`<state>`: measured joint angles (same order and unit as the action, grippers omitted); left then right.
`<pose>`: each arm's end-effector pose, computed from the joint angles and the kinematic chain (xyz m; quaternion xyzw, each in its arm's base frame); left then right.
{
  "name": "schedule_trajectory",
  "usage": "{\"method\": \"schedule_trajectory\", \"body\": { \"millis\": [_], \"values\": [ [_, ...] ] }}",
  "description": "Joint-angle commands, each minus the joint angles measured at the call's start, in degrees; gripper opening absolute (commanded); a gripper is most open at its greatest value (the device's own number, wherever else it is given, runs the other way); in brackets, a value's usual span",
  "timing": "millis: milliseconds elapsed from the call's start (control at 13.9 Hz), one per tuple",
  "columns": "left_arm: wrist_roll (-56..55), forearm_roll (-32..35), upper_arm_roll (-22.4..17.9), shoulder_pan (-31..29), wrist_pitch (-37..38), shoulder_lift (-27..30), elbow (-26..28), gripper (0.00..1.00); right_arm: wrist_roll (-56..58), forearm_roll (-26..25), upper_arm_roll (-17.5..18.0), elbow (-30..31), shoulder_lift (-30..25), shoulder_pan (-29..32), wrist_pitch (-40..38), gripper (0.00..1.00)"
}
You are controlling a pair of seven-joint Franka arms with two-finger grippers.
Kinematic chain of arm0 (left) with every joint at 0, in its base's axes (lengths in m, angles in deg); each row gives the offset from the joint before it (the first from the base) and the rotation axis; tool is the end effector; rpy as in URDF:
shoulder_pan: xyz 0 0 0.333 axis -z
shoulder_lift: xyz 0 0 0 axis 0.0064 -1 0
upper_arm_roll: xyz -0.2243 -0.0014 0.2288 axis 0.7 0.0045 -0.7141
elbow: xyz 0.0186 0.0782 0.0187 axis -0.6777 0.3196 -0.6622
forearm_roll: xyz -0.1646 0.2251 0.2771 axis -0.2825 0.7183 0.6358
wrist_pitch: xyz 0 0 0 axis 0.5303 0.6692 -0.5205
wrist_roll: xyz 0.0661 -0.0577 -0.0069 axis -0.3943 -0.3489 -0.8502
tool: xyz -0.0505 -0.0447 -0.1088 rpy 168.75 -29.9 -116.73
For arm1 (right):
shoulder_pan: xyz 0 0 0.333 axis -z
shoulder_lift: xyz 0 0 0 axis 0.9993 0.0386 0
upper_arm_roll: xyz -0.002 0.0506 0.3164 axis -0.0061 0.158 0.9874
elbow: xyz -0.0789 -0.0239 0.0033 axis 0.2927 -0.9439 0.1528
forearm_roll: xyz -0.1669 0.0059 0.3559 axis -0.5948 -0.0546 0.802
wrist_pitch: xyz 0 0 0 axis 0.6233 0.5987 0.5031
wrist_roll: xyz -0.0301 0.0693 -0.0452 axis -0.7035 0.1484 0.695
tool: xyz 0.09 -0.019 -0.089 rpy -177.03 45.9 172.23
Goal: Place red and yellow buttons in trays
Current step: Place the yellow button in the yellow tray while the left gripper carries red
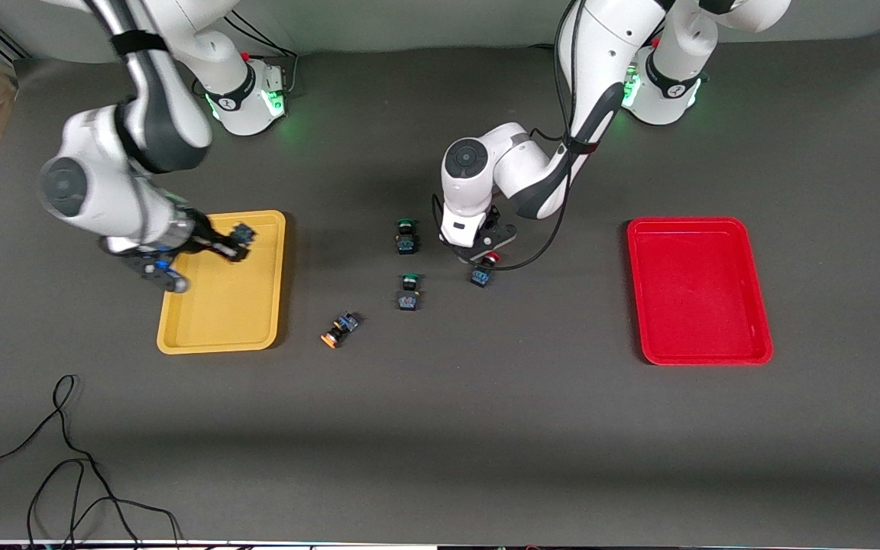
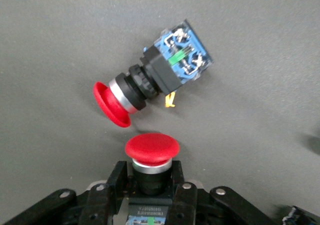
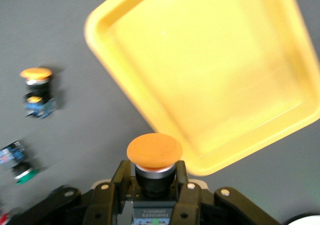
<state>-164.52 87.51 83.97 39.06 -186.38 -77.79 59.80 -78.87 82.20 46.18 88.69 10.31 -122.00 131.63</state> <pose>0.3936 -0.4866 0.1745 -0.9699 -0.2422 0.0188 0.0150 0.5025 0.0589 0.3396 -0.9552 0.2722 0.1105 0.0354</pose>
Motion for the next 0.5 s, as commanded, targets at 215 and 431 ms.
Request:
{"method": "schedule_trajectory", "body": {
  "millis": [215, 431],
  "values": [
    [18.75, -9.49, 0.49, -5.63, 25.35, 7.93, -13.47, 0.00, 14.10, 1.24, -7.23, 6.97, 9.67, -0.69, 10.90, 0.13],
    [35.47, -14.53, 0.49, -14.15, 36.25, 16.64, -12.78, 0.00, 16.38, 5.53, -7.14, 7.15, 13.81, -1.03, 11.89, 0.13]
  ]
}}
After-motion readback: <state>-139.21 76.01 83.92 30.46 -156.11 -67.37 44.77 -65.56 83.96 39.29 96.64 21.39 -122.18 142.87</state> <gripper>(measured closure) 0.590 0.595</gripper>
